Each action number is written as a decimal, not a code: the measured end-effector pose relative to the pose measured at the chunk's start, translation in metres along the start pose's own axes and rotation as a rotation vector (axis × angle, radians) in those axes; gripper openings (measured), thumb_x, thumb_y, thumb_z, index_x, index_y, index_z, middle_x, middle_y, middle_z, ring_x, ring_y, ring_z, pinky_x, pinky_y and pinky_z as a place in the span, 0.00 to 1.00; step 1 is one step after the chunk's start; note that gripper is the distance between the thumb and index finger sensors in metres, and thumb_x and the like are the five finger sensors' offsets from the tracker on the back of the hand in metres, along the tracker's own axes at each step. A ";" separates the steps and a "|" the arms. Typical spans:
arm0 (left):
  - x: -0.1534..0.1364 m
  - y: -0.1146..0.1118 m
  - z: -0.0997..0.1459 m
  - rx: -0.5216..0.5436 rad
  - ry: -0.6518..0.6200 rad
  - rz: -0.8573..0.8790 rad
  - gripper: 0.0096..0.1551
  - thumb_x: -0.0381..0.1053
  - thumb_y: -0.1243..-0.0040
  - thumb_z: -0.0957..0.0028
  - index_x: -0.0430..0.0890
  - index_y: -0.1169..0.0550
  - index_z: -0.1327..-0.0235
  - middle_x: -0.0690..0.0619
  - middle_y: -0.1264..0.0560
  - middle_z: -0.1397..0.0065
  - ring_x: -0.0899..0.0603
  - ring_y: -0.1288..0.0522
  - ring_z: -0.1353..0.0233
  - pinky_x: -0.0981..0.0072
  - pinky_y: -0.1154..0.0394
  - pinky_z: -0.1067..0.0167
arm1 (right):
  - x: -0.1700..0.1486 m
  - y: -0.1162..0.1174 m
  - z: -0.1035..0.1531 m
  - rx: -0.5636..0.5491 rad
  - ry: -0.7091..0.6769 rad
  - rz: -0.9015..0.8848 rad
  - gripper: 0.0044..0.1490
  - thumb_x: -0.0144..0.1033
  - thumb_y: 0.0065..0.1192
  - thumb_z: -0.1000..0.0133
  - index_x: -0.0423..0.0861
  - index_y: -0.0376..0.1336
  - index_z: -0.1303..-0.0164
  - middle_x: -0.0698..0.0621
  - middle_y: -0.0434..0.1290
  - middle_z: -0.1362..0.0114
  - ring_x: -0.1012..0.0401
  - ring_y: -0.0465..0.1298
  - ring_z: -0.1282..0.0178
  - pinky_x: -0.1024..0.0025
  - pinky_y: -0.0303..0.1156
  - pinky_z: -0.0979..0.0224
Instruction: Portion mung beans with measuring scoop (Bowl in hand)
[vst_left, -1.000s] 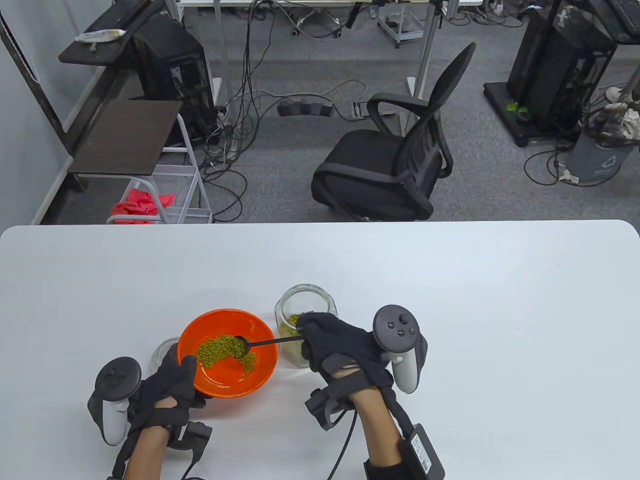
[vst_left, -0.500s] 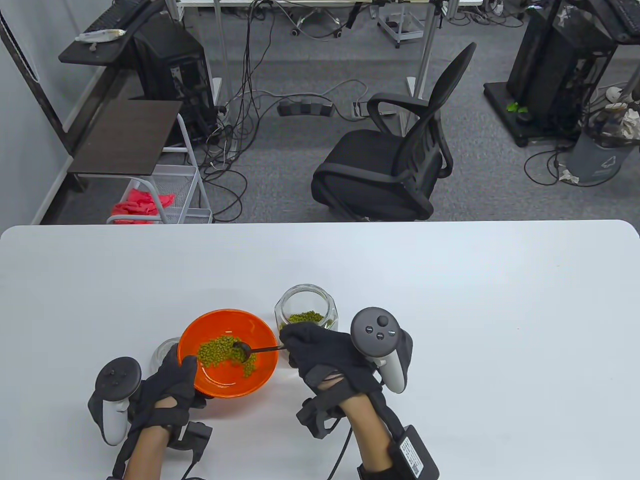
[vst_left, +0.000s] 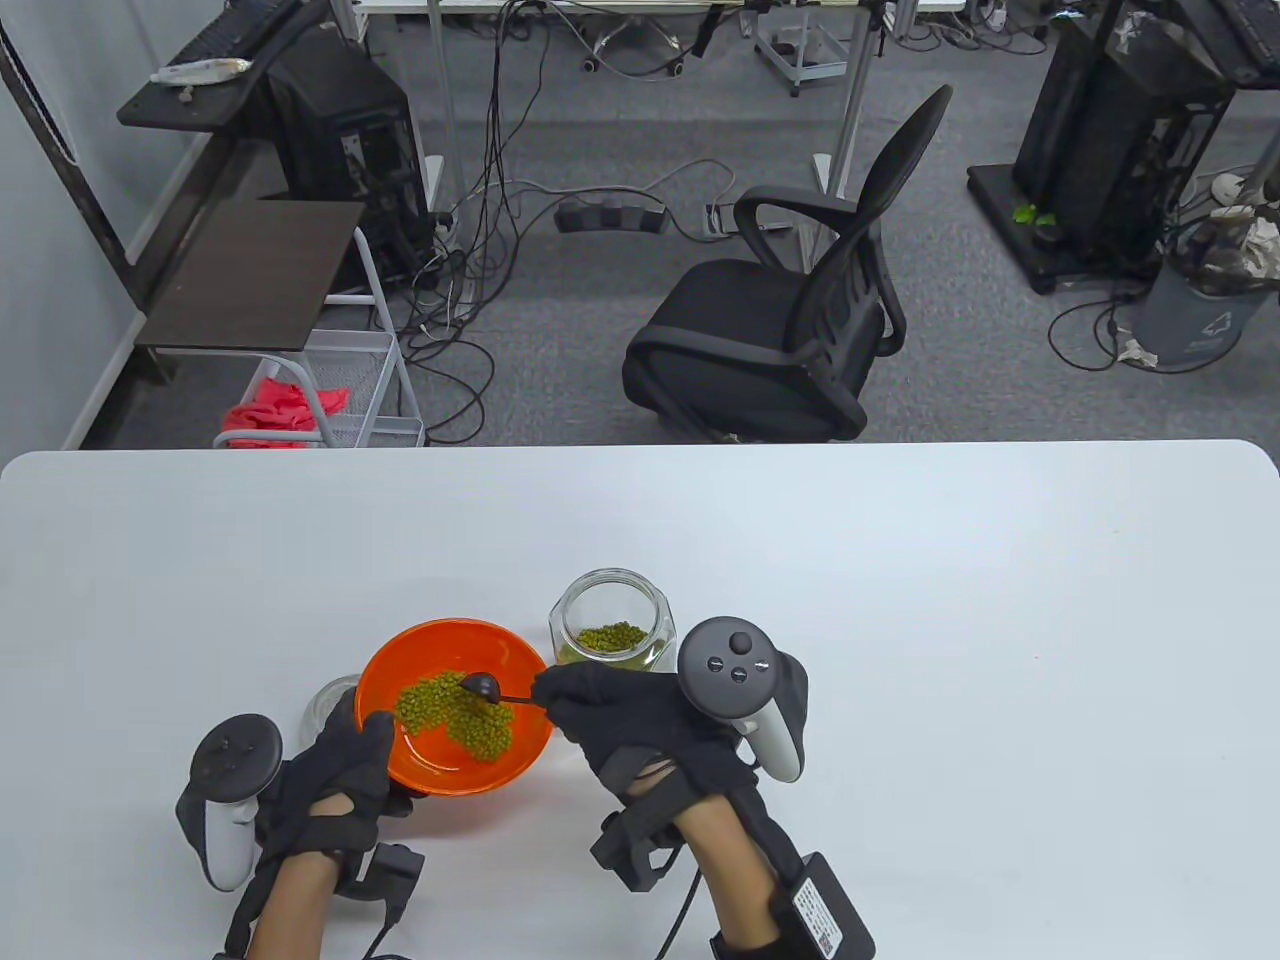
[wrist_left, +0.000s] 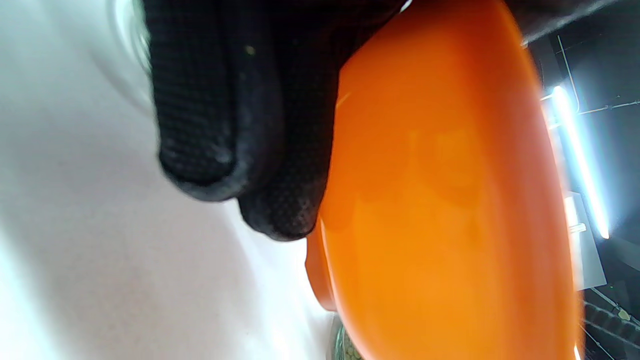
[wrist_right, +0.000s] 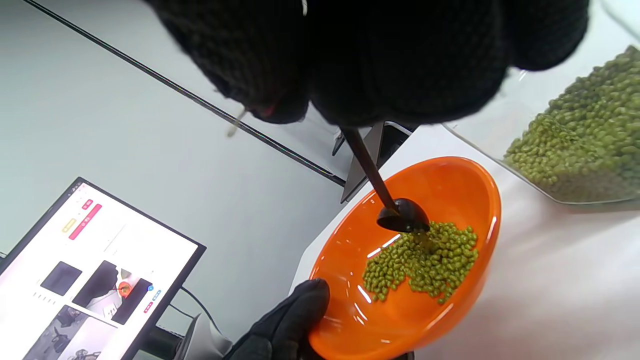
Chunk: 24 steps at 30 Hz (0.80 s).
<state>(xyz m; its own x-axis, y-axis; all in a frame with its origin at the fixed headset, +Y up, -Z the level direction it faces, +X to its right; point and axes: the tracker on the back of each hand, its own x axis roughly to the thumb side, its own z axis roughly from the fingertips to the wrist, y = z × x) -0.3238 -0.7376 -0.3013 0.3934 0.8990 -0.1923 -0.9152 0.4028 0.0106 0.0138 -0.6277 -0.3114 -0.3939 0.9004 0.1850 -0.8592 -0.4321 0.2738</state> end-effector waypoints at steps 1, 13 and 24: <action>0.000 0.000 0.000 0.000 0.000 0.000 0.40 0.58 0.54 0.40 0.35 0.44 0.23 0.38 0.31 0.31 0.44 0.07 0.57 0.68 0.09 0.63 | 0.000 0.000 0.000 0.001 0.002 0.002 0.23 0.29 0.73 0.50 0.43 0.77 0.44 0.33 0.79 0.50 0.47 0.81 0.61 0.36 0.69 0.42; 0.000 0.000 0.000 0.000 0.000 0.000 0.40 0.58 0.54 0.40 0.35 0.43 0.23 0.38 0.31 0.31 0.44 0.07 0.57 0.68 0.09 0.63 | -0.005 -0.015 0.004 -0.085 -0.009 -0.112 0.23 0.30 0.73 0.50 0.42 0.76 0.44 0.33 0.79 0.51 0.48 0.81 0.62 0.36 0.69 0.43; 0.000 0.000 0.000 0.000 0.000 0.000 0.40 0.58 0.54 0.40 0.35 0.43 0.23 0.38 0.31 0.31 0.43 0.07 0.57 0.68 0.09 0.63 | -0.010 -0.040 0.013 -0.226 -0.032 -0.232 0.24 0.31 0.71 0.49 0.39 0.75 0.43 0.34 0.80 0.53 0.49 0.81 0.65 0.37 0.71 0.44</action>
<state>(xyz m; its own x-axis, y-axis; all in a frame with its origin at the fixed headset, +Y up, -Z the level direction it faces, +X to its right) -0.3238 -0.7376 -0.3013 0.3934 0.8990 -0.1923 -0.9152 0.4028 0.0106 0.0566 -0.6196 -0.3117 -0.1713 0.9699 0.1731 -0.9771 -0.1897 0.0963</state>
